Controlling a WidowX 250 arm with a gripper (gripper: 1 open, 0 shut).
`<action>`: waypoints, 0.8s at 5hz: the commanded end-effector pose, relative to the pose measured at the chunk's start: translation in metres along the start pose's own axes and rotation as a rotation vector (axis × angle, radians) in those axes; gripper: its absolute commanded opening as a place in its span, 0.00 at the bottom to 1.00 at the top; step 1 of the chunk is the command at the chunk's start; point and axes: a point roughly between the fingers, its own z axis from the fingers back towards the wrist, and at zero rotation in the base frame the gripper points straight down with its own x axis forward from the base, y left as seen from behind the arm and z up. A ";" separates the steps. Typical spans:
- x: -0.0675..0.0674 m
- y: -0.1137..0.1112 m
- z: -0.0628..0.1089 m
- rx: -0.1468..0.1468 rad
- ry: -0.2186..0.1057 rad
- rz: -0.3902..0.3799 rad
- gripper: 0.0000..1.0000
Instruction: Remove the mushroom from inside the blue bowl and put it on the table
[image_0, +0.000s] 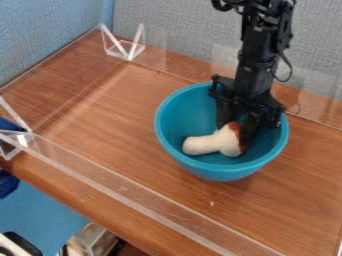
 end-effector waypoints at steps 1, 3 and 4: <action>0.000 0.006 0.008 -0.002 -0.036 0.008 0.00; -0.002 0.009 0.004 -0.004 -0.034 0.009 0.00; -0.004 0.010 0.003 -0.004 -0.032 0.010 0.00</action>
